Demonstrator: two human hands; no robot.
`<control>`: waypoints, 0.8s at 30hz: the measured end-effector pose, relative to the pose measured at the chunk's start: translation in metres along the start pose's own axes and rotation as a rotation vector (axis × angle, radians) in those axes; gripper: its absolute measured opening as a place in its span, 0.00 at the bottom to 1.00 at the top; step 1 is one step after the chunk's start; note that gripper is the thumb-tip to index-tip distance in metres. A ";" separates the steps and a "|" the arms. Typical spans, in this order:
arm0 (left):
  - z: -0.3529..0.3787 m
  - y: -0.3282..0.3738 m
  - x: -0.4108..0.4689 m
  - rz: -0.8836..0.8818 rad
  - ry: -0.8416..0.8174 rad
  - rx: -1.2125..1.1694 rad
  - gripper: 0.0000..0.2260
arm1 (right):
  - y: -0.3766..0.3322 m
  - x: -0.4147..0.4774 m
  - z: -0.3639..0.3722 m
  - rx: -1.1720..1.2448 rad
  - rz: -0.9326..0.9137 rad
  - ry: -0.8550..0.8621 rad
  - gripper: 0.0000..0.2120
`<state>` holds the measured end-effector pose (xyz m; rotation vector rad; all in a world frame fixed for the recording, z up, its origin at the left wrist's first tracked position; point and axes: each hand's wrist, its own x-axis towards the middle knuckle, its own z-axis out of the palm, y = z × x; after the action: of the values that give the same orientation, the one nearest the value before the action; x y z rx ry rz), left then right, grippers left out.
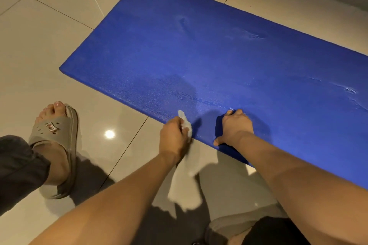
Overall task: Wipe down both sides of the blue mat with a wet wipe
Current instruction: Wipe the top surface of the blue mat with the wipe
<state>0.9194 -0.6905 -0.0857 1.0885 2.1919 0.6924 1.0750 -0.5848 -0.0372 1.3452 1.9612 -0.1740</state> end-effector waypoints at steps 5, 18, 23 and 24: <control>0.041 0.016 -0.029 0.149 -0.217 -0.152 0.07 | -0.001 0.002 -0.001 0.005 -0.009 -0.013 0.59; -0.046 -0.026 0.059 0.125 0.160 0.311 0.10 | 0.002 0.000 0.004 0.046 -0.004 0.028 0.64; -0.041 -0.020 0.063 0.020 0.134 0.174 0.13 | 0.001 0.002 0.007 0.042 -0.004 0.026 0.65; -0.036 -0.016 0.058 0.035 0.099 0.176 0.10 | 0.001 0.003 0.008 0.043 0.001 0.028 0.65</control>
<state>0.8577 -0.6579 -0.0867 1.2066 2.3595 0.5887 1.0788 -0.5860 -0.0444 1.3825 1.9907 -0.1989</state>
